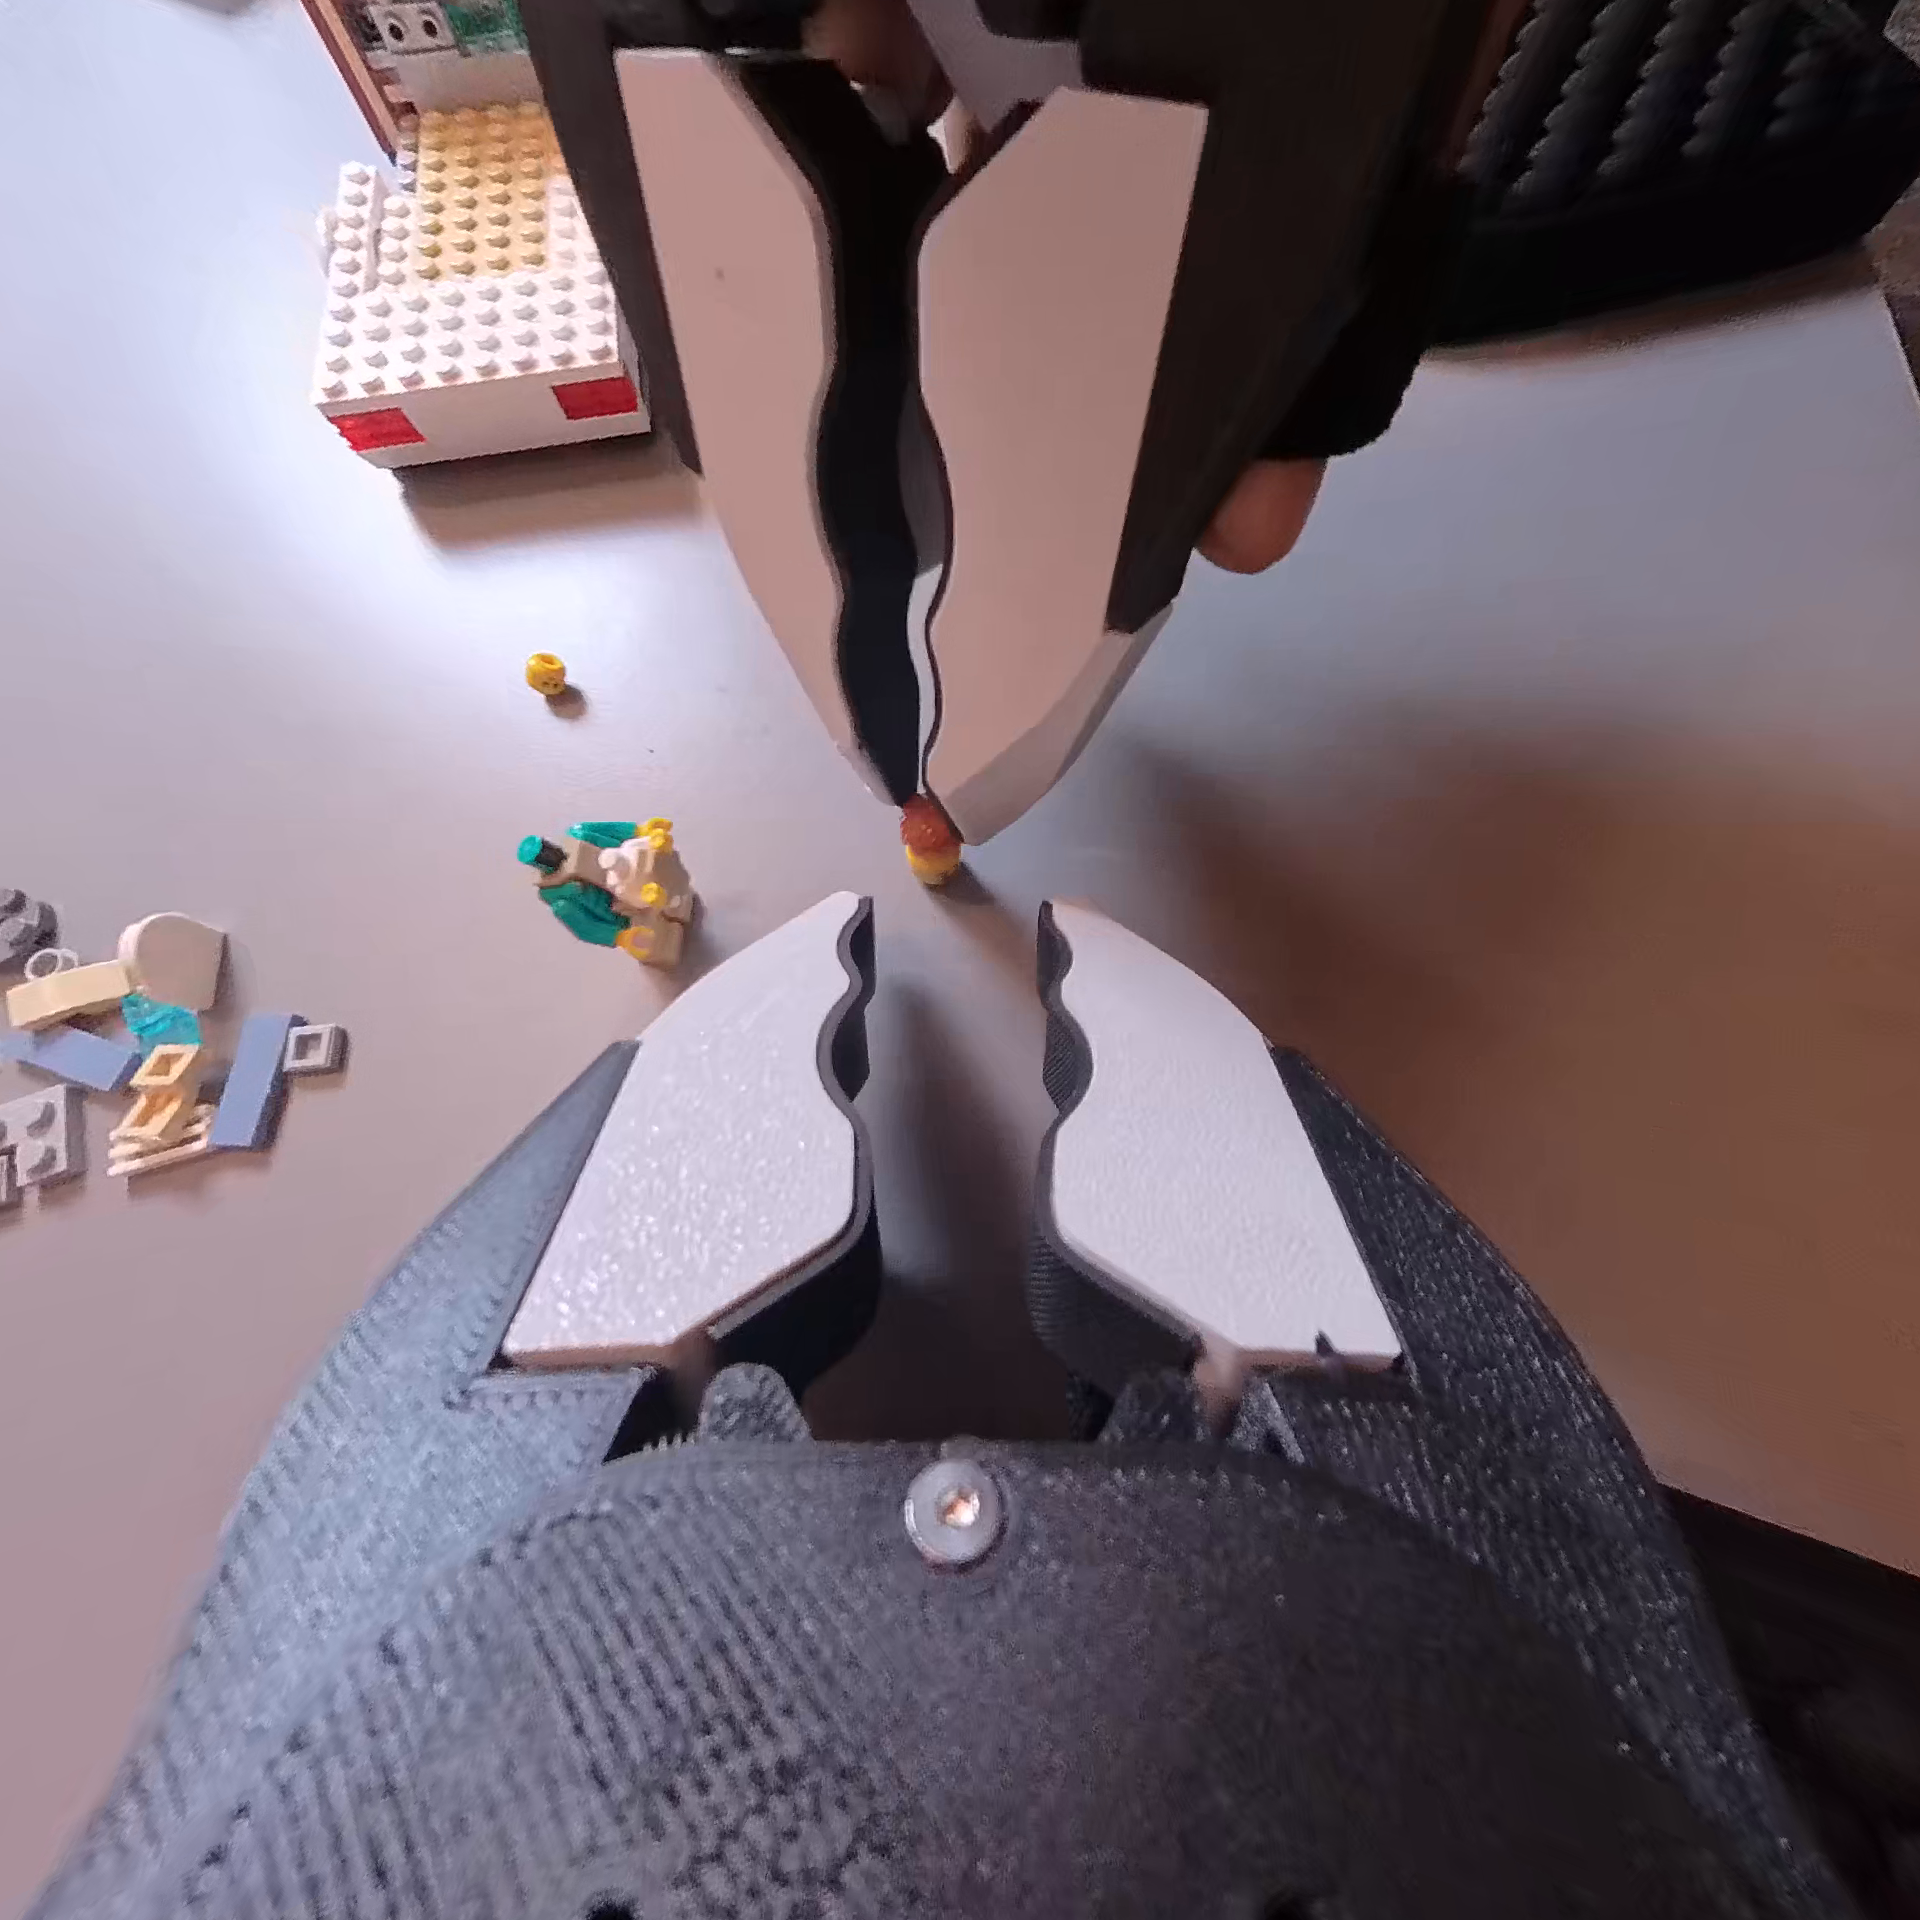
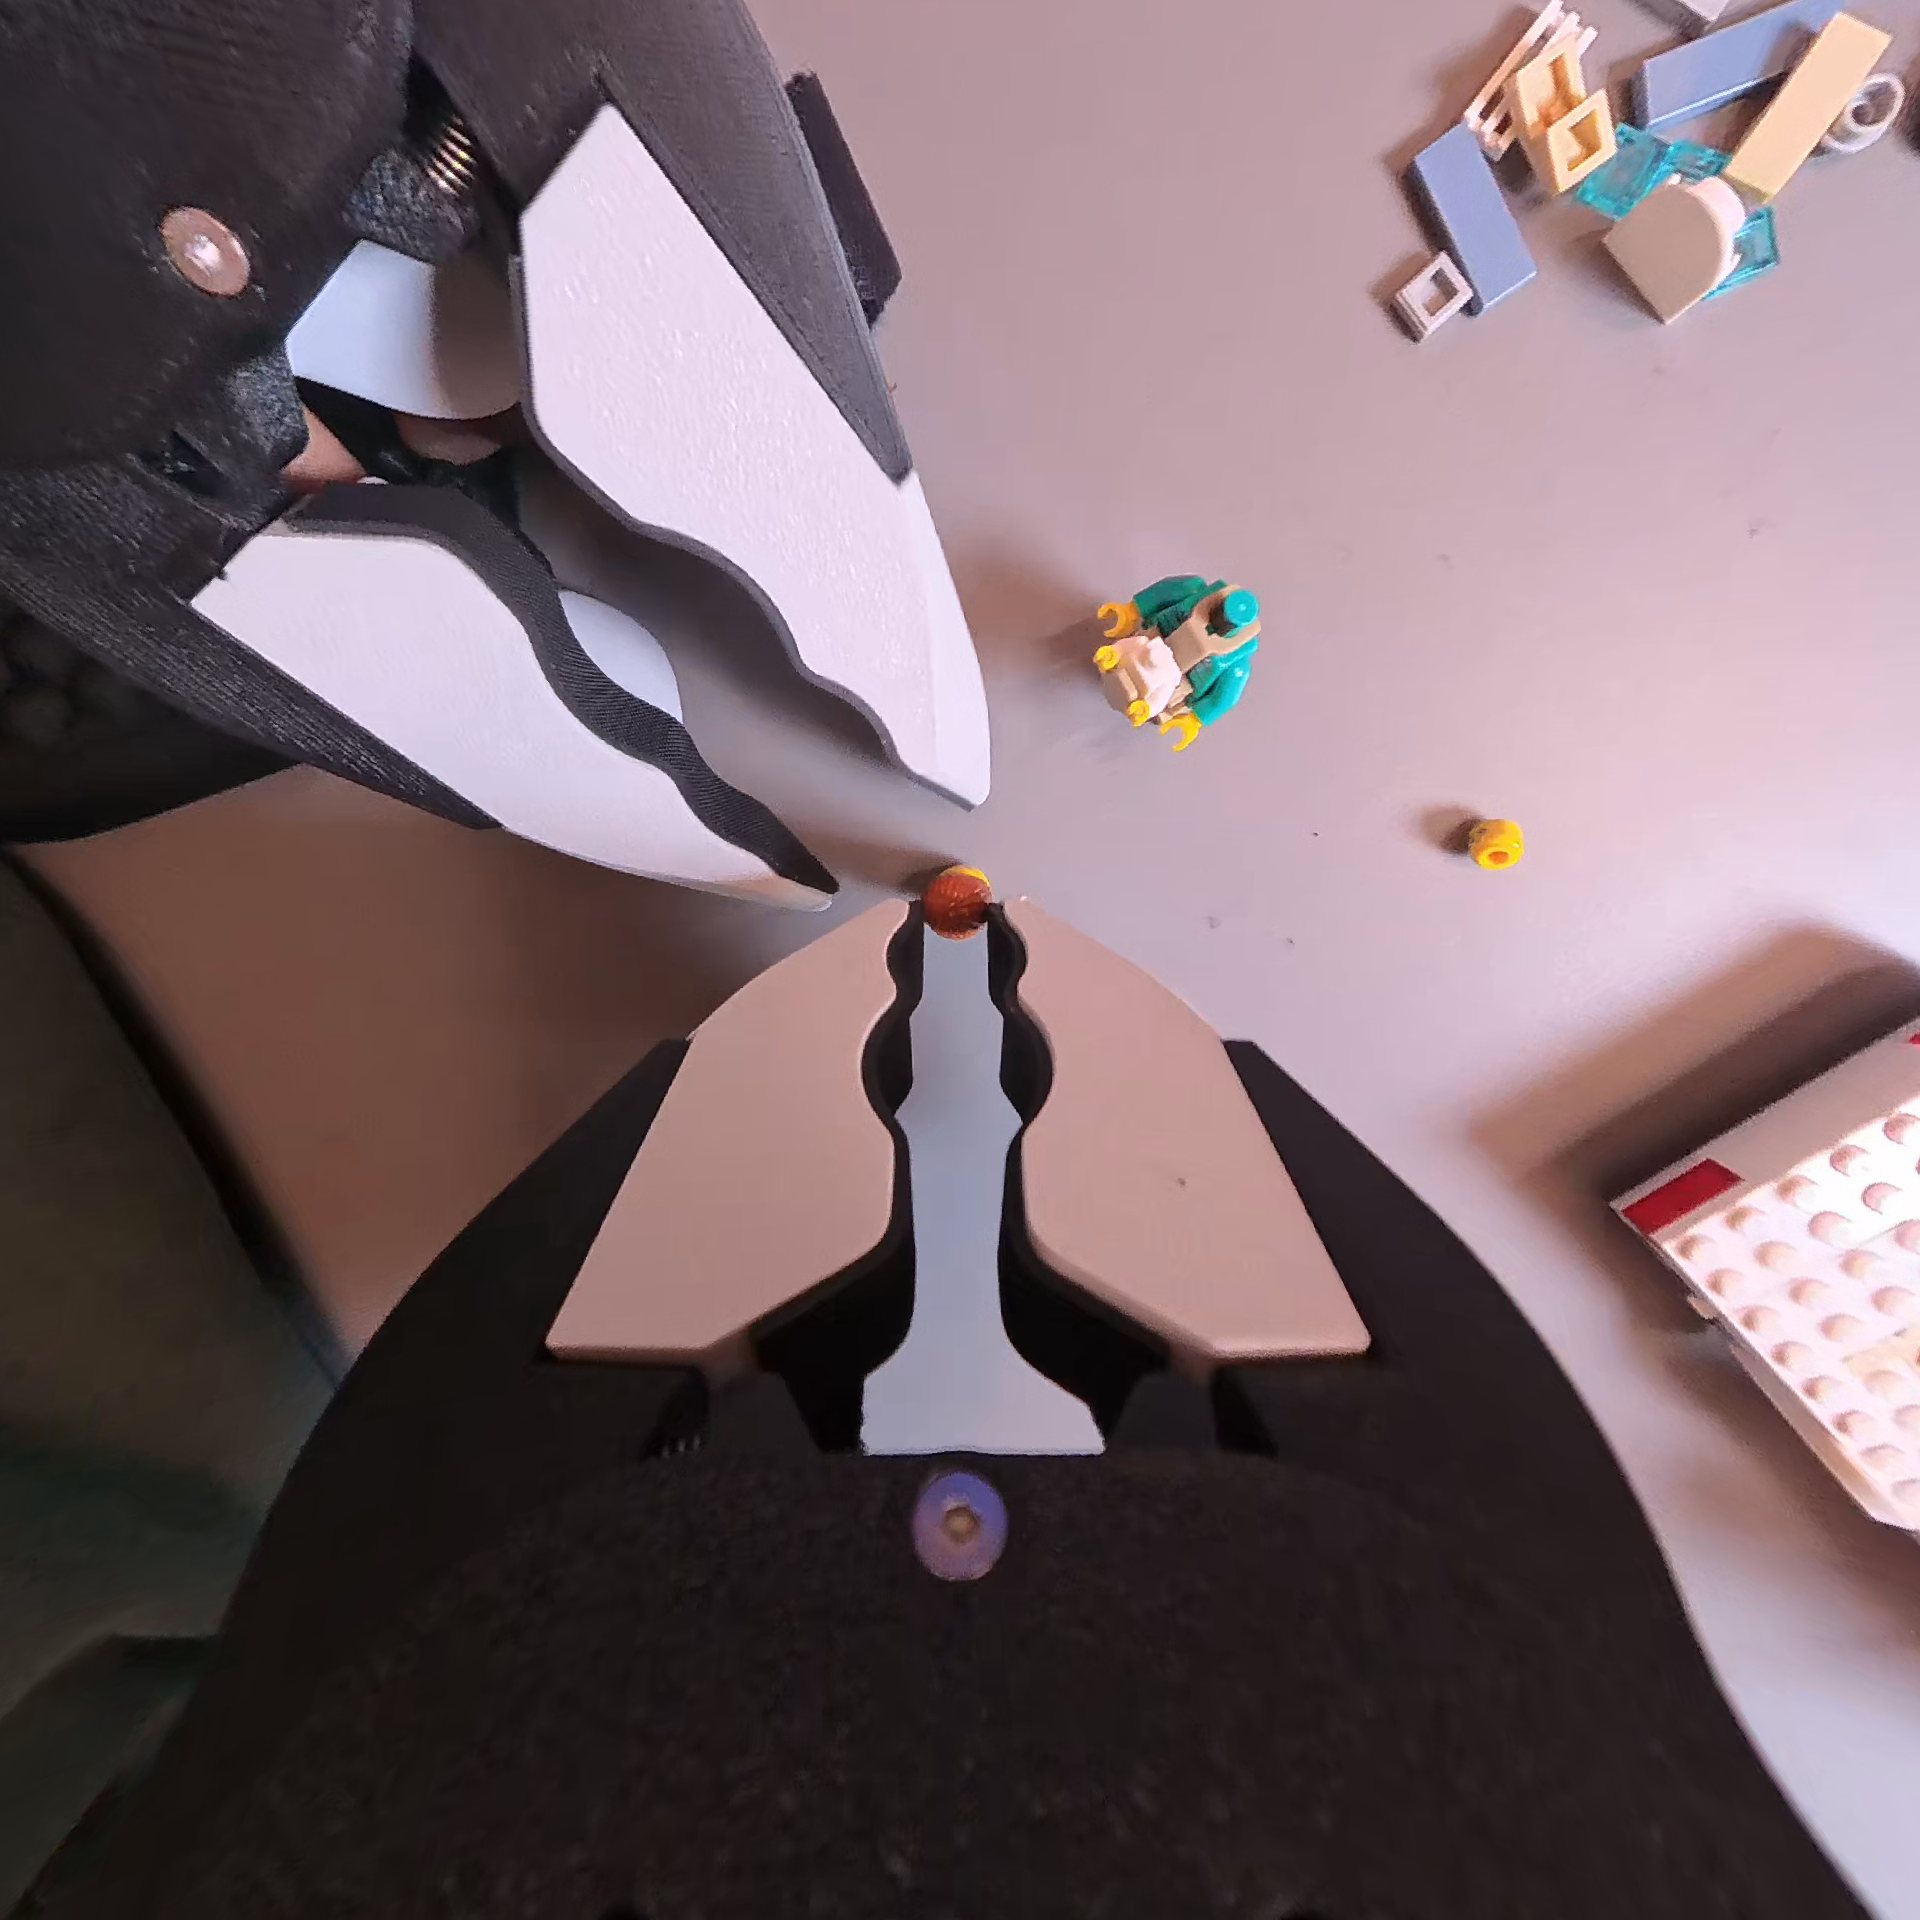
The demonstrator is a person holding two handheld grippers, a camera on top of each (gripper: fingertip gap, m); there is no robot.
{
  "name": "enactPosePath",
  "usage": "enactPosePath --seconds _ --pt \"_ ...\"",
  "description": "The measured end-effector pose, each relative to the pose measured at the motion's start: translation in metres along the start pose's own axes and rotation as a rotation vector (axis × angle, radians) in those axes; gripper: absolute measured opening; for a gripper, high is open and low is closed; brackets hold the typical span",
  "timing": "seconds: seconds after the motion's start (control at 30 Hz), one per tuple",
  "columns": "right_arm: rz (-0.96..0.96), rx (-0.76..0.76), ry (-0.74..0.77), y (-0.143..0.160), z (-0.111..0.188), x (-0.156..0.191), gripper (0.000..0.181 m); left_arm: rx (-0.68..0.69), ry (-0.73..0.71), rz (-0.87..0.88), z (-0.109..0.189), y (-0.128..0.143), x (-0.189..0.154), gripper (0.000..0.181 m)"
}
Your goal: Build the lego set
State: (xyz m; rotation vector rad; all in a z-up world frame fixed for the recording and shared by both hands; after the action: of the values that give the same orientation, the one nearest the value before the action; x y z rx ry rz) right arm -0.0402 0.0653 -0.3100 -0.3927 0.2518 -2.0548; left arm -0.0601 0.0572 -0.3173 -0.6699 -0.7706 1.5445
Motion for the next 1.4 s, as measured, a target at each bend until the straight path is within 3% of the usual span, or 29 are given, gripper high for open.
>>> enactPosePath --seconds 1.07,1.4 --pt "-0.045 -0.085 0.016 0.0001 -0.0065 0.0035 0.024 0.008 -0.029 -0.024 0.0002 0.0014 0.0011 0.031" --pt "-0.009 -0.229 0.102 0.0029 -0.0029 0.0028 0.025 0.011 -0.035 -0.026 0.0001 0.0018 0.0015 0.031"
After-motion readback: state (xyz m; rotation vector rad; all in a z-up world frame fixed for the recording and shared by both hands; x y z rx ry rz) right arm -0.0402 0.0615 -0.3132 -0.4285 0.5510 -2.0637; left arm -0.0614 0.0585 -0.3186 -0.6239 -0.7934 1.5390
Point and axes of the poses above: each gripper's, where its closed fingertips meet, z back along the fingers, y out of its underside, x = y × z across the jaws, the point moved 1 cm from there along z, back along the fingers
